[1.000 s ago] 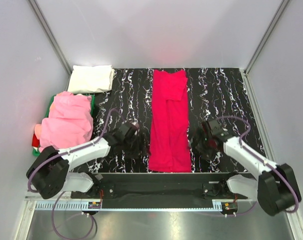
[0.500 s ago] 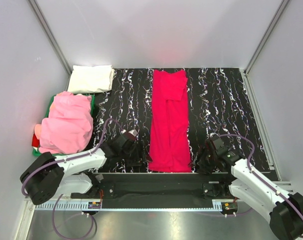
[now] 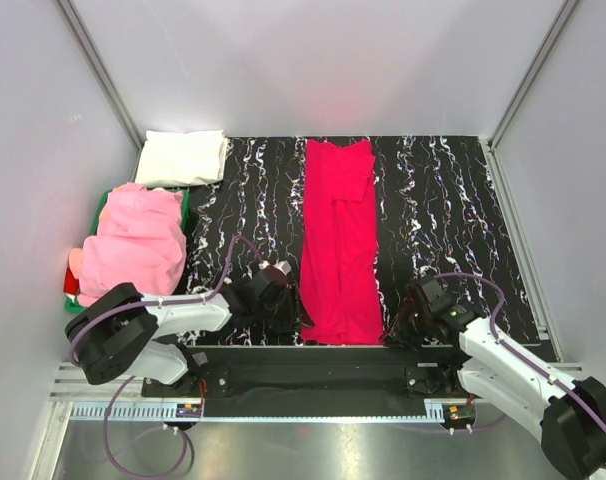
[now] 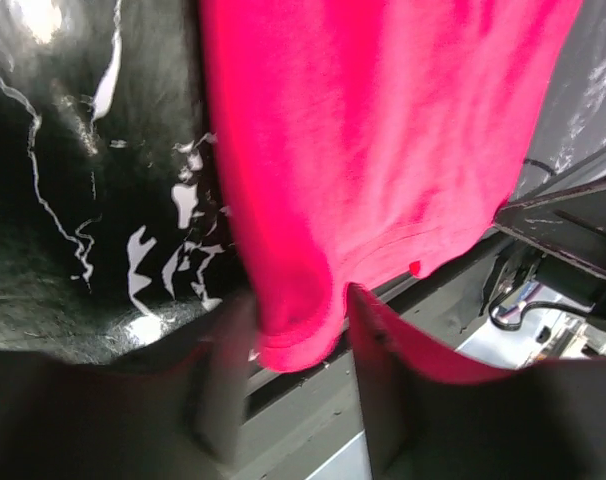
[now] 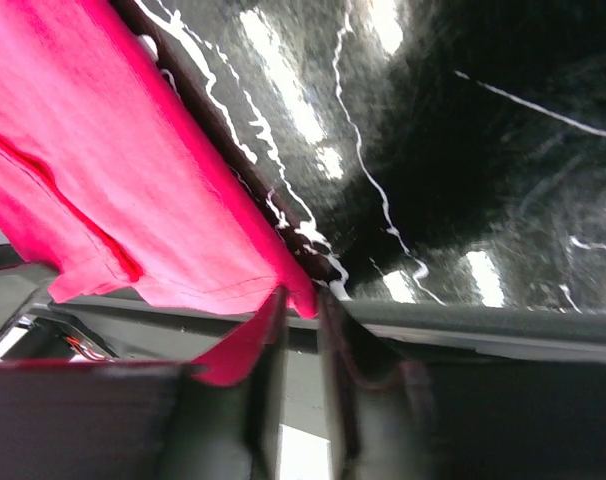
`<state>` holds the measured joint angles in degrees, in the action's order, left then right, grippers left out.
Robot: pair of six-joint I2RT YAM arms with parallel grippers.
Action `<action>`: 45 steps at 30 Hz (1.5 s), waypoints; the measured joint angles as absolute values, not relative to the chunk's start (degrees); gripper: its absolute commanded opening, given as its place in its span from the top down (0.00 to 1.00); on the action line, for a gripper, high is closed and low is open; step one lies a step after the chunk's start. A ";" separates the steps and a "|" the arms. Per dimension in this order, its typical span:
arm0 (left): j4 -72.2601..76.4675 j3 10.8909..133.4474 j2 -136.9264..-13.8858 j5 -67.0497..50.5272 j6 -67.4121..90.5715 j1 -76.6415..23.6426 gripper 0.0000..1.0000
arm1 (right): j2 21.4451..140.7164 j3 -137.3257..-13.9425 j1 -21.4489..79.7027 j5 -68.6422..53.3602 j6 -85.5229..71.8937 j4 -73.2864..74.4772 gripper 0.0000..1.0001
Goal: Fold and stack the t-shirts
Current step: Fold the tshirt
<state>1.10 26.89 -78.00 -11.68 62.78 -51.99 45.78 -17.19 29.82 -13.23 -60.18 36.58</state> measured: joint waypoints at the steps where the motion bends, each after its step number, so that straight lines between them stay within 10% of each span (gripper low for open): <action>1: 1.23 26.89 -78.37 -11.79 63.05 -52.12 0.80 | 46.11 -17.06 29.87 -13.34 -60.20 36.07 0.81; 4: 0.97 26.70 -79.07 -11.51 63.18 -52.42 1.00 | 47.13 -16.84 29.93 -13.65 -60.36 34.54 0.99; 13: -4.86 24.91 -71.68 -7.94 66.32 -54.08 0.99 | 41.85 -17.74 30.02 -13.06 -60.55 37.56 1.00; 19: -6.55 20.16 -64.64 -5.76 71.79 -55.07 0.43 | 37.32 -18.02 30.04 -12.97 -62.02 41.56 1.00; 29: -7.44 18.63 -60.49 -3.77 73.54 -55.42 0.32 | 28.88 -18.24 30.13 -14.83 -64.45 46.59 1.00; 33: -3.81 21.54 -67.26 -4.16 73.01 -55.94 0.47 | 29.10 -18.24 30.24 -15.68 -64.53 46.65 1.00; 37: -2.50 23.27 -72.55 -4.25 72.36 -57.76 1.00 | 29.43 -18.24 30.28 -15.77 -64.53 46.68 1.00; 45: -14.33 26.96 -67.77 -1.63 72.31 -60.75 1.00 | 28.75 -23.88 30.35 -15.51 -64.42 52.40 1.00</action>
<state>-14.33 26.96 -67.77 -1.63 72.31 -60.75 28.75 -23.88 30.35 -15.51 -64.42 52.40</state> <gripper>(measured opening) 0.025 0.011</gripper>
